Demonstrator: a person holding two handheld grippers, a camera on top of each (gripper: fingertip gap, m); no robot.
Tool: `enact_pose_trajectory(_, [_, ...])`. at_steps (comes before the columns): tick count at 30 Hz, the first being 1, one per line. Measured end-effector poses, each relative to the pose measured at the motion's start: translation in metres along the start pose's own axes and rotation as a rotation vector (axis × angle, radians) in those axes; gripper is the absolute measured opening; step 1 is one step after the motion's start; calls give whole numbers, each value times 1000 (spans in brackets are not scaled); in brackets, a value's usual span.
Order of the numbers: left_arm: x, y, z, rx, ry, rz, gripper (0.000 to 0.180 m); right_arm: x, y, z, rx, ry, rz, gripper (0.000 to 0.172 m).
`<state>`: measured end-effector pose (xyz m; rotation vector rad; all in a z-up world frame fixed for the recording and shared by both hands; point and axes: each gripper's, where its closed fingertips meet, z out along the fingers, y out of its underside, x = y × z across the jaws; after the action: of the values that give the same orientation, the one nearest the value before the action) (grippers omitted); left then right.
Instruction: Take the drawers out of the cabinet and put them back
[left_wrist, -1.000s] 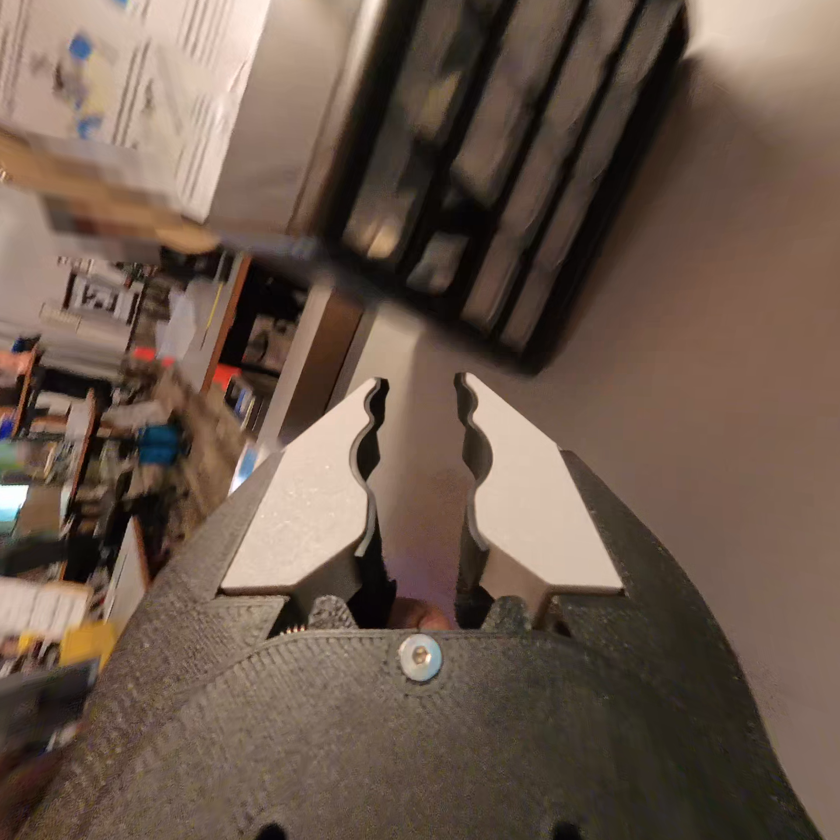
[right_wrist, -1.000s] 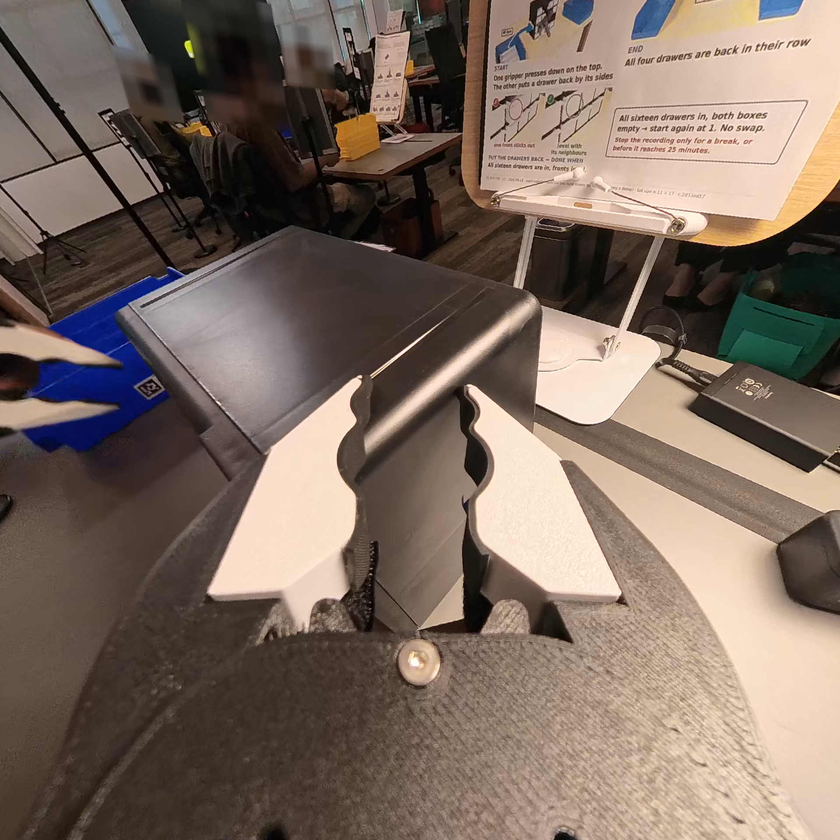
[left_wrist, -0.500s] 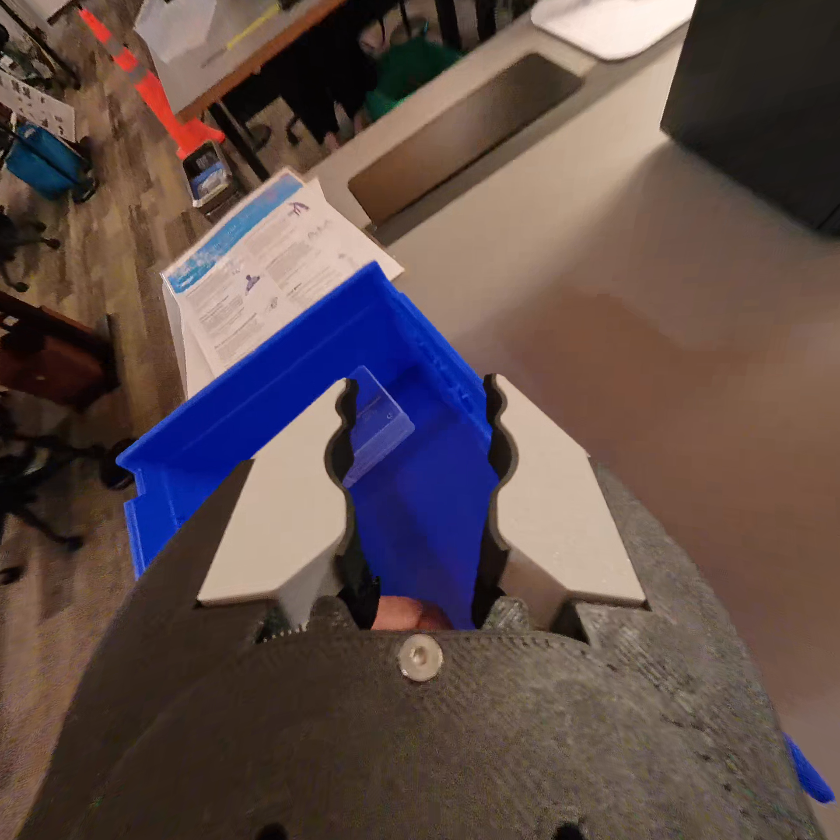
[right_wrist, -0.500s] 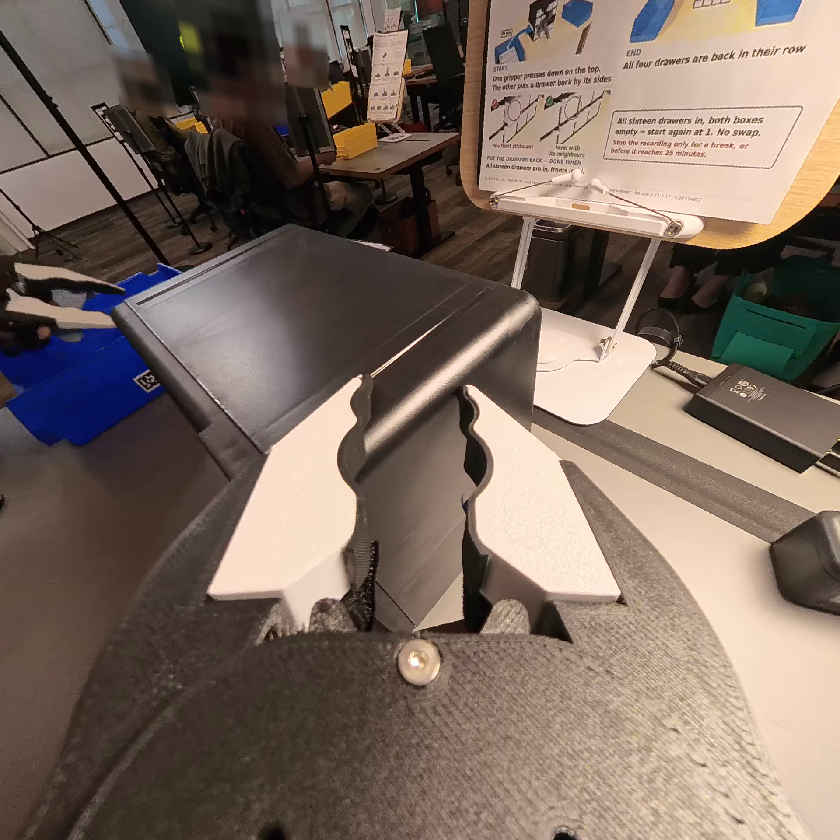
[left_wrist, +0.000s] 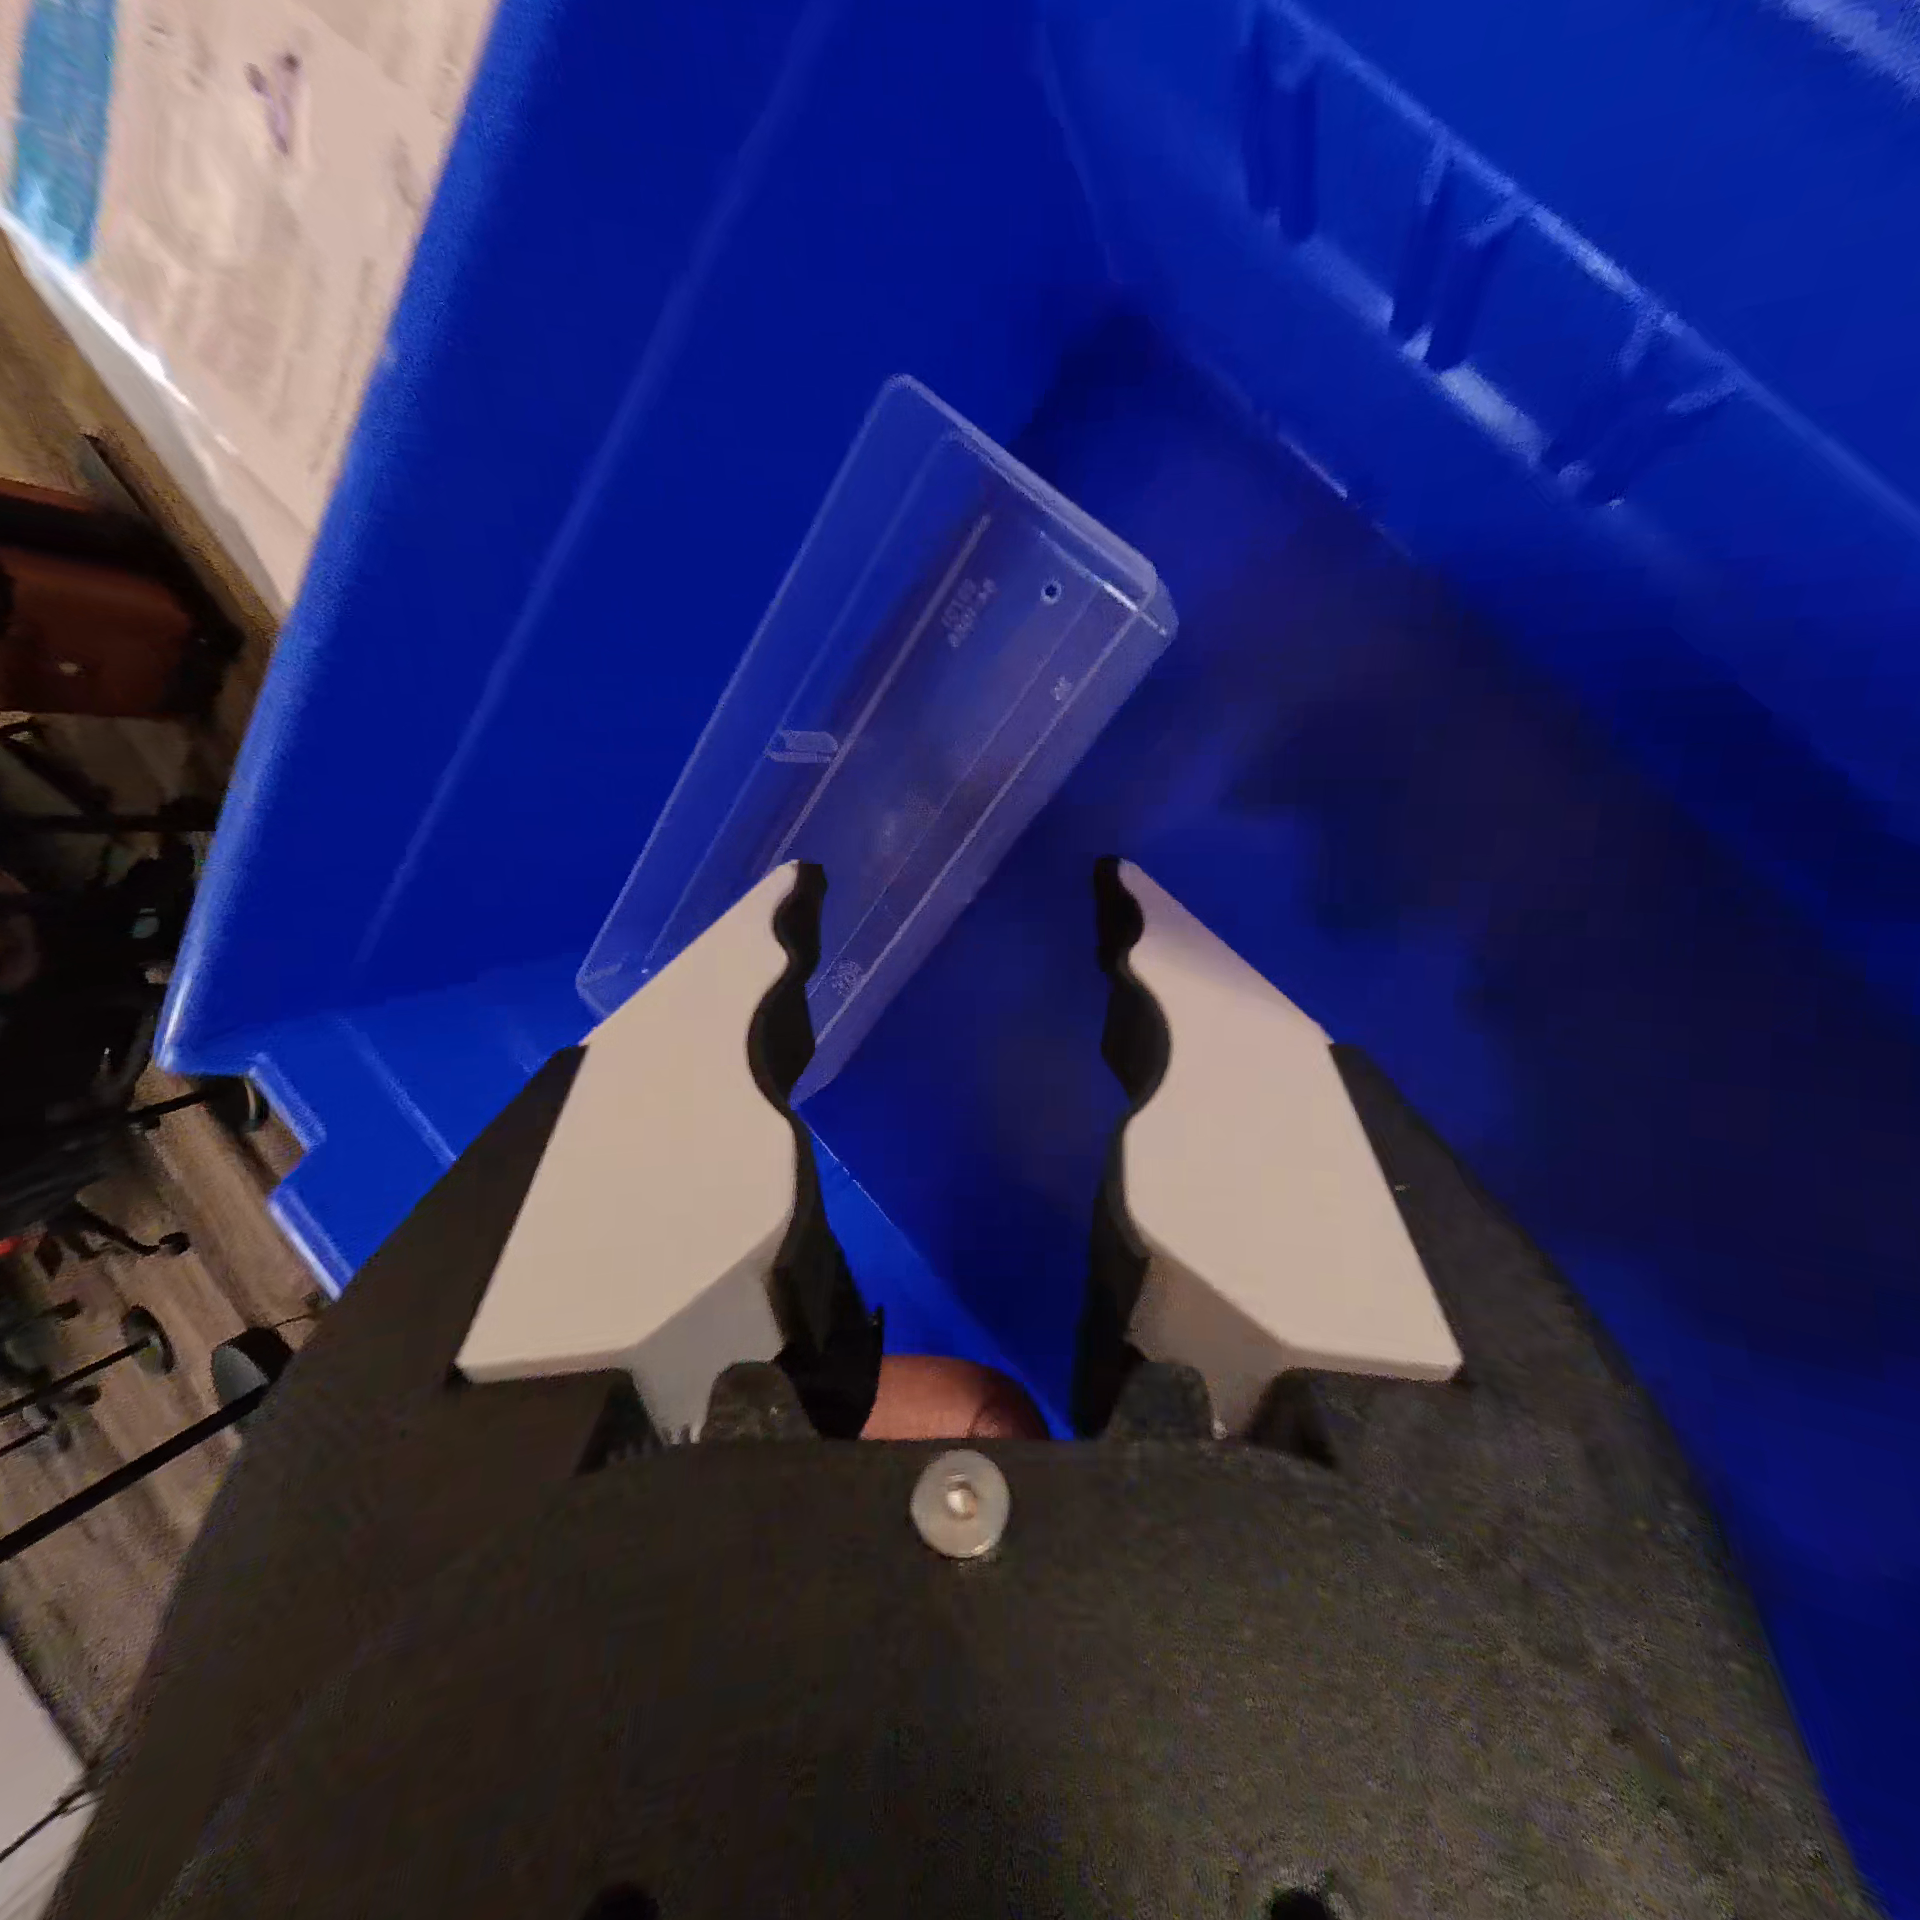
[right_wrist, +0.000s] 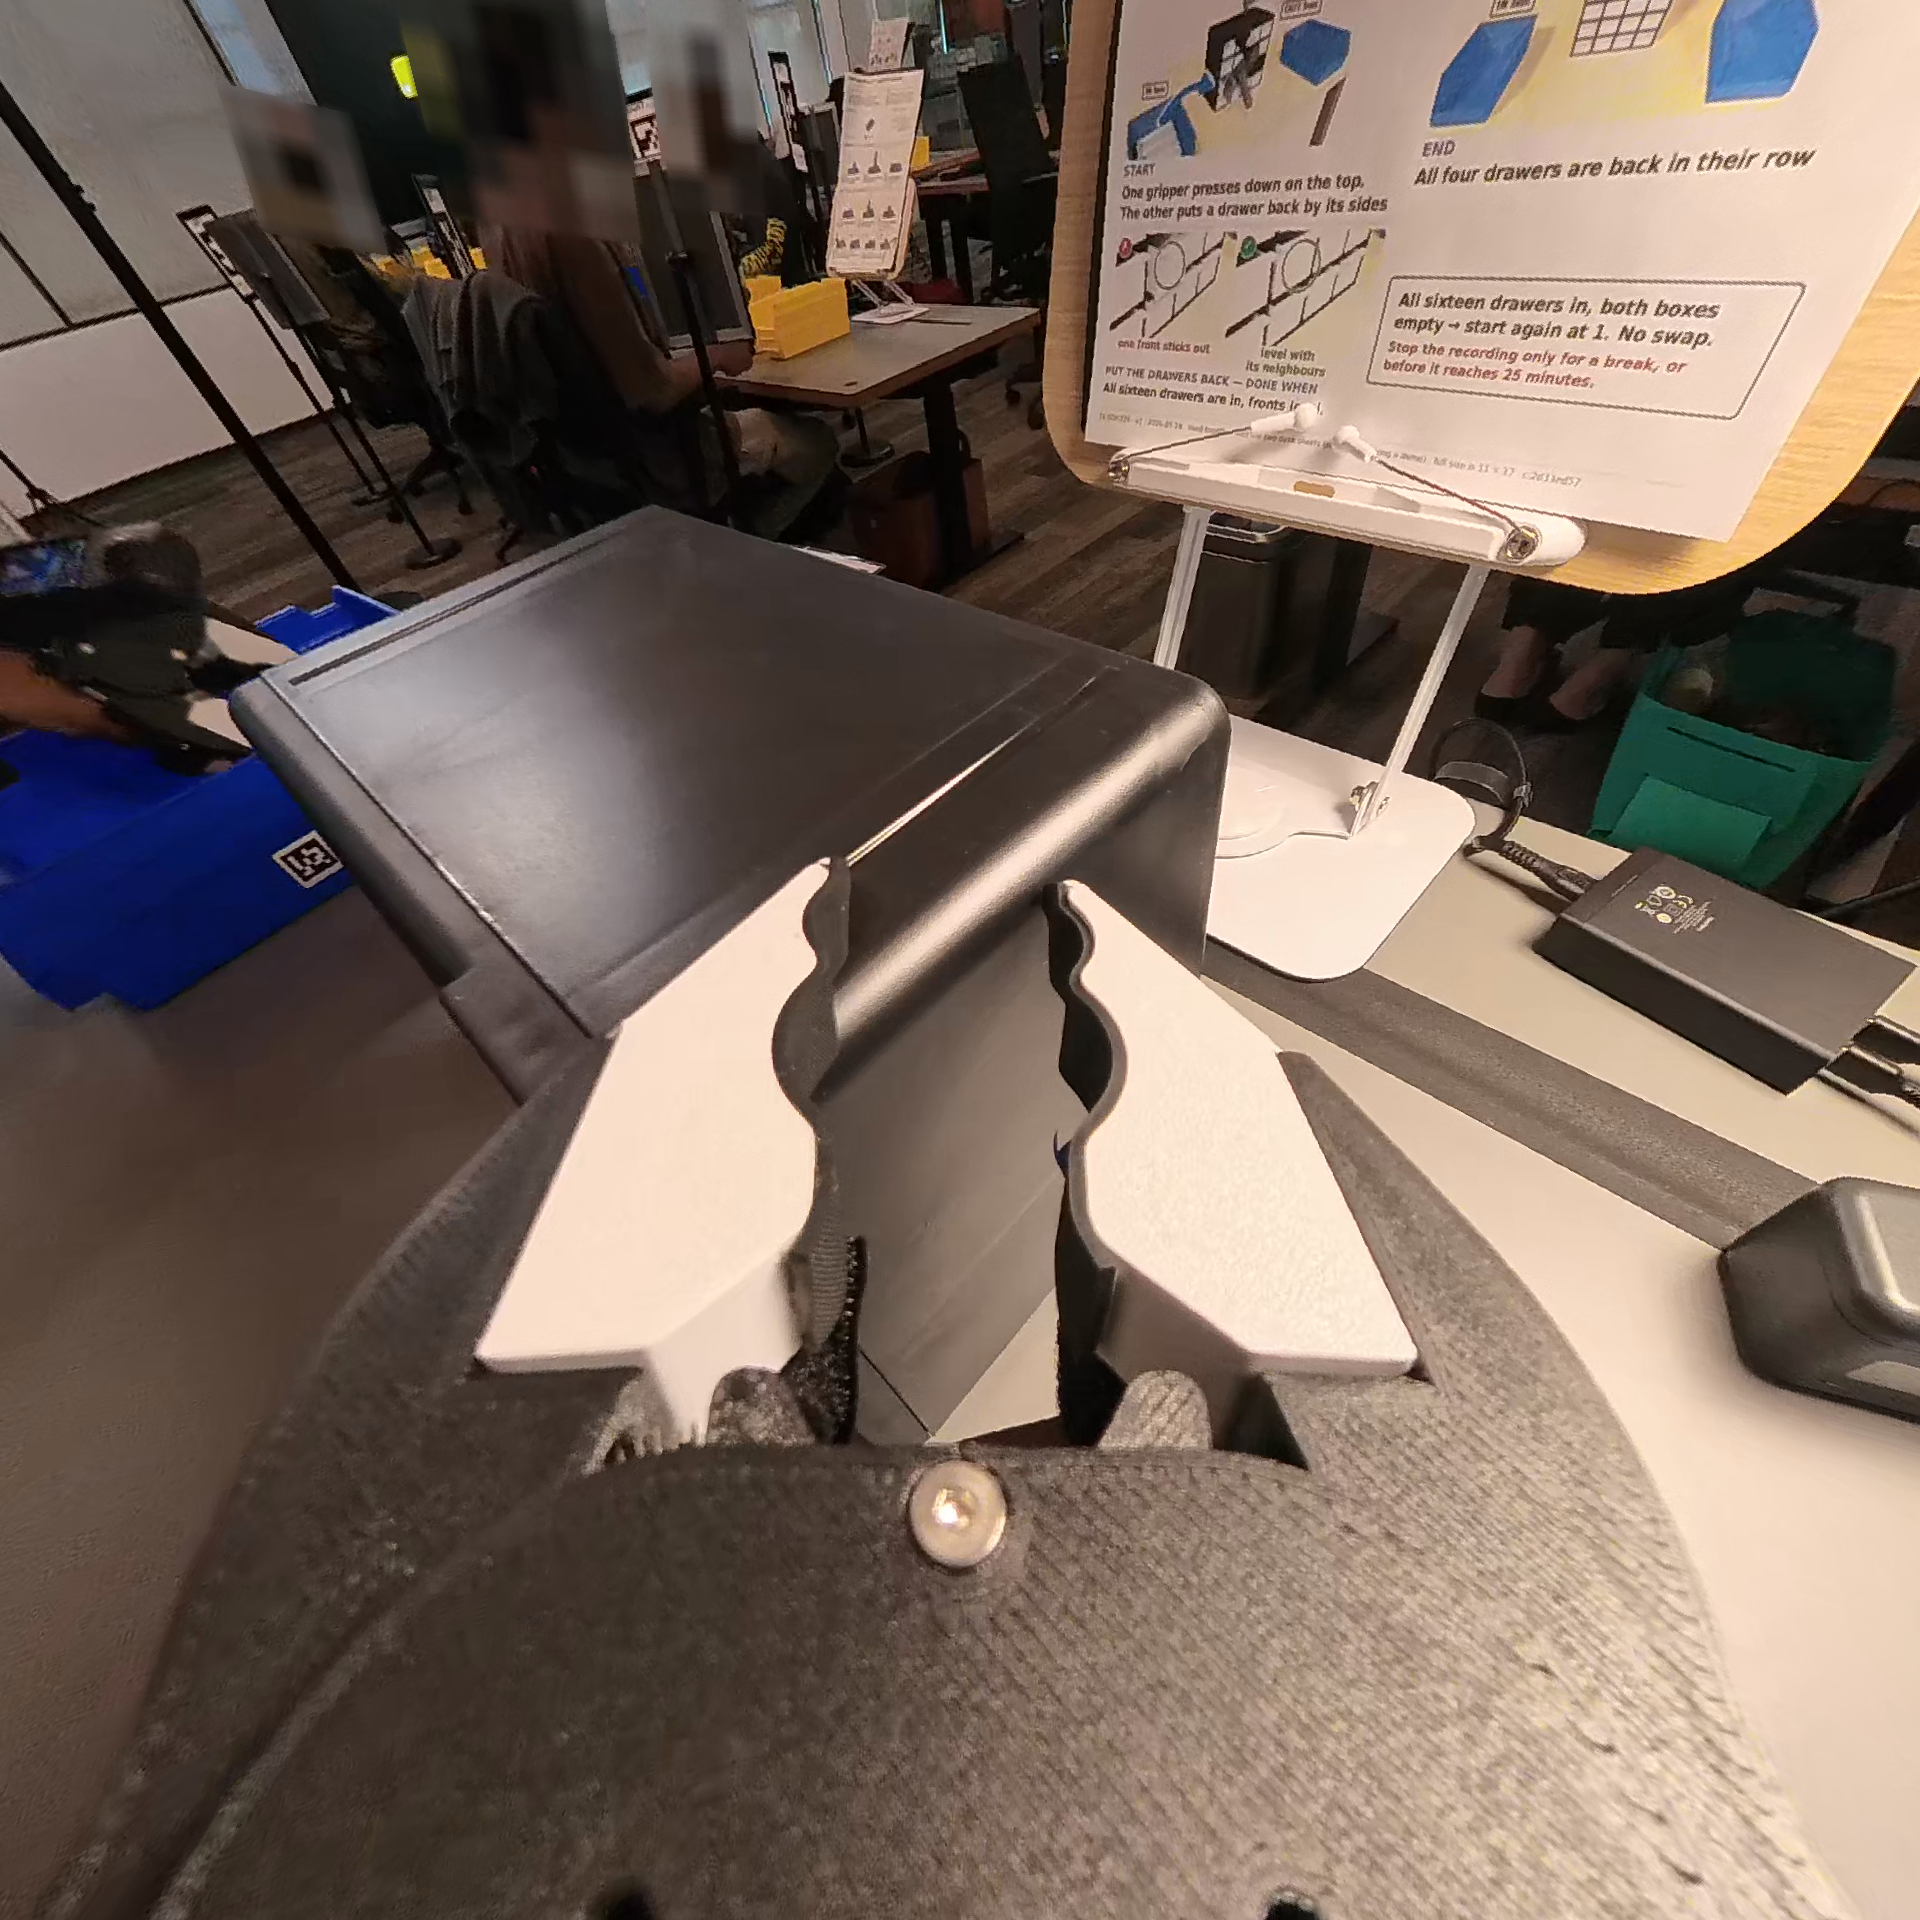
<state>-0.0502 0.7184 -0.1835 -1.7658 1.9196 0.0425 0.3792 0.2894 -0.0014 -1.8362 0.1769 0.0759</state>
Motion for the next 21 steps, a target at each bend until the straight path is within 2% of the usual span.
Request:
enact_pose_trajectory(4, [3, 6, 8, -90, 15, 78, 12, 0, 0, 0, 2, -4, 3, 41])
enact_pose_trajectory(9, [7, 1, -21, -88, -21, 114, 2, 0, 0, 0, 1, -3, 1, 41])
enact_pose_trajectory(12, [6, -9, -60, -54, -93, 93, 2, 0, 0, 0, 0, 1, -5, 40])
enact_pose_trajectory(15, [12, -34, -111, 20, -174, 75, 2, -1, 0, 0, -1, 4, -5, 40])
enact_pose_trajectory(18, [52, -80, -161, 154, -149, 50, 2, -1, 0, 0, -1, 2, 1, 39])
enact_pose_trajectory(21, [139, -128, -189, 292, 75, 56, 1, 0, 0, 0, 1, -2, 7, 39])
